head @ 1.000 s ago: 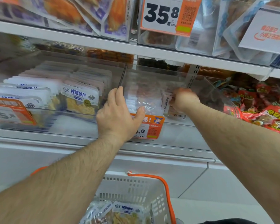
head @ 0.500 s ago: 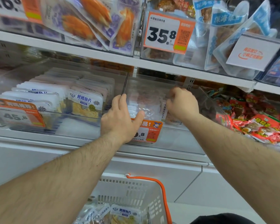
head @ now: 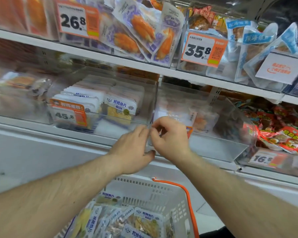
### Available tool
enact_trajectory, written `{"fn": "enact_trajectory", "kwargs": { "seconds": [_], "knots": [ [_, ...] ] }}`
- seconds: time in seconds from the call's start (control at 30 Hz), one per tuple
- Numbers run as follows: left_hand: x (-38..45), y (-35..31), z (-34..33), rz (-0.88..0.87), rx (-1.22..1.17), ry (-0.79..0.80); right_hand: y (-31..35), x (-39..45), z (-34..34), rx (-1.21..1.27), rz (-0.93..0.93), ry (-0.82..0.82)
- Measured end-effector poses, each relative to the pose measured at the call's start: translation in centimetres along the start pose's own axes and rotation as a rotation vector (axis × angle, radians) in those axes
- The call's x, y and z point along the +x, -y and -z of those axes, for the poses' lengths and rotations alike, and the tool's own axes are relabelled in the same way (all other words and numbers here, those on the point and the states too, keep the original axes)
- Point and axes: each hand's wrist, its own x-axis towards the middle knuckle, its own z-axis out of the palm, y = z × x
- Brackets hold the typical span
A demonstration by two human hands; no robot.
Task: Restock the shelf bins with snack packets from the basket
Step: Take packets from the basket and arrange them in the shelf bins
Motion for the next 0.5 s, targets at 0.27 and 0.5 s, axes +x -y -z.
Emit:
{"fn": "enact_trajectory", "kwargs": {
  "seconds": [0.27,0.5],
  "knots": [
    [-5.1,4.3,-2.5,0.101,0.186,0.556,-3.5,-8.3,-6.4,-0.102,-0.235,0.404],
    [-6.0,6.3,-5.2,0.146,0.149,0.872,-9.1,-16.4,-8.8,-0.301,-0.635,0.958]
  ]
}}
